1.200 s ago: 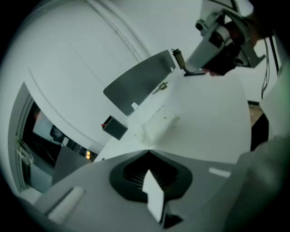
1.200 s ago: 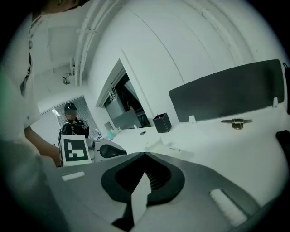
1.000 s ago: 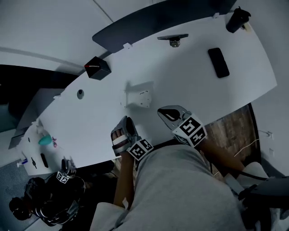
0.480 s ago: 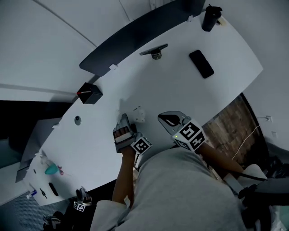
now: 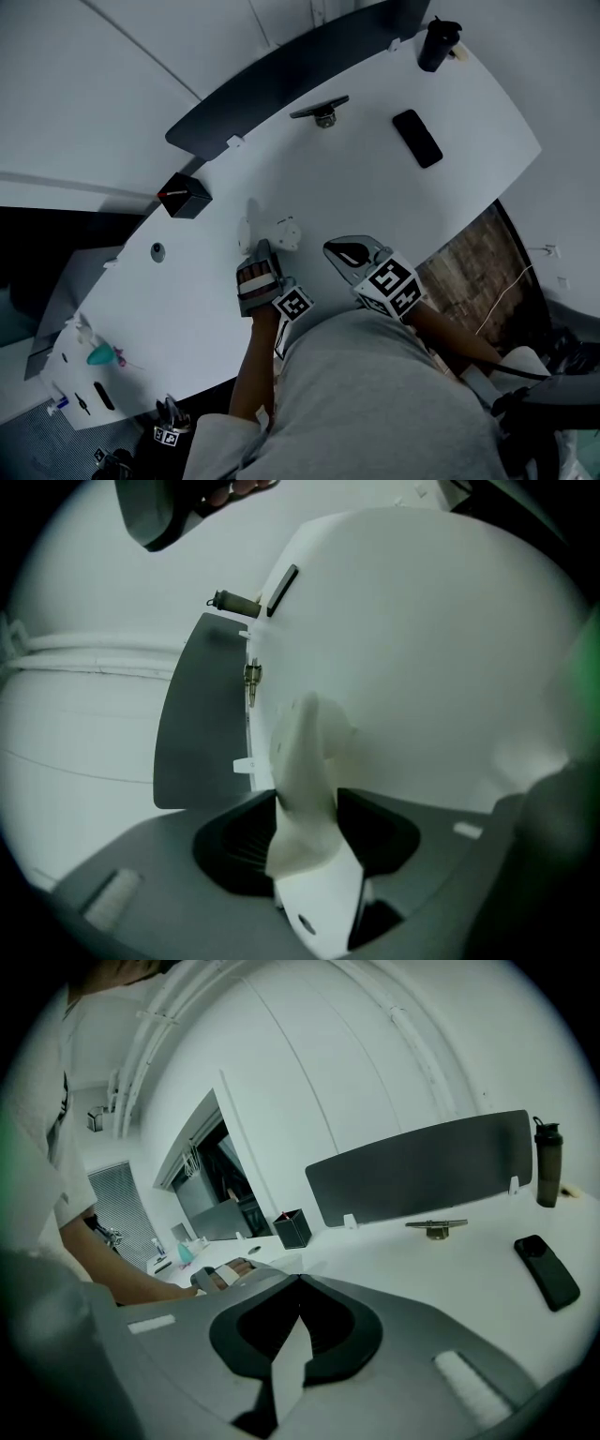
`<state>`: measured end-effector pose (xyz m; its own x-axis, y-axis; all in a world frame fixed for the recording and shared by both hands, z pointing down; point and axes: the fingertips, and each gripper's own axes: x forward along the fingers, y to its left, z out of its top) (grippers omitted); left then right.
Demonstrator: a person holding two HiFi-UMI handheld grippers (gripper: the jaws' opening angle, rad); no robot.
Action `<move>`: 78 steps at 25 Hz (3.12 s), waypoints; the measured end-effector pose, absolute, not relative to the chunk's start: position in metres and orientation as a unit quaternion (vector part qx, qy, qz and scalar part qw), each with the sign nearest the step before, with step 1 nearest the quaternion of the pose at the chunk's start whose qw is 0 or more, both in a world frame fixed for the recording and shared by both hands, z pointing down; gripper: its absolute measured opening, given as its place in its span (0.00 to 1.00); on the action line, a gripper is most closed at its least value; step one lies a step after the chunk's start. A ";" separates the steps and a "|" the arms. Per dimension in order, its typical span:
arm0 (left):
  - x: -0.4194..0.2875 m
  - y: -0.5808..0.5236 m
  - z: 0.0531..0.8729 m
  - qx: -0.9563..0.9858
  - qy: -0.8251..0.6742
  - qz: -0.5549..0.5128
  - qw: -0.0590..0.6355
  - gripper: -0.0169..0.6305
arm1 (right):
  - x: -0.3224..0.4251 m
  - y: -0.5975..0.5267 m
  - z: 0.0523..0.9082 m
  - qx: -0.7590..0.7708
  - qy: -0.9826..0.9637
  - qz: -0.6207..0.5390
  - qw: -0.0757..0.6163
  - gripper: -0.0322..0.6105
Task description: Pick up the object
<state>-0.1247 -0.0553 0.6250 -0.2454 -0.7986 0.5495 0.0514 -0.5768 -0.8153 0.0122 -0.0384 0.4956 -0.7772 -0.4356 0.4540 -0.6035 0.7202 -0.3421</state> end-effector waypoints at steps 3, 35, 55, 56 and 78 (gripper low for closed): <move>-0.125 -0.060 0.621 -0.536 0.353 -0.704 0.302 0.33 | 0.009 -0.037 0.496 0.280 -0.913 0.240 0.177 0.05; -0.138 -0.049 0.401 -0.822 0.559 -0.071 -0.081 0.28 | -0.055 -0.051 0.462 0.198 -0.951 0.186 0.148 0.05; -0.142 -0.036 0.402 -0.893 0.426 0.000 -0.144 0.24 | -0.140 -0.063 0.417 -0.149 -0.973 0.170 0.038 0.39; -0.143 -0.035 0.403 -0.892 0.427 0.005 -0.150 0.24 | -0.140 -0.063 0.417 -0.144 -0.975 0.164 0.042 0.38; -0.155 -0.008 0.384 -0.889 0.436 0.039 -0.136 0.19 | -0.124 -0.035 0.385 -0.078 -0.988 0.123 0.043 0.26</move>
<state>-0.1549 -0.0076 0.3841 0.6170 -0.7854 0.0498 -0.7644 -0.5831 0.2751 -0.1244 -0.0349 0.3852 -0.9843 0.1640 0.0659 0.1428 0.9576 -0.2502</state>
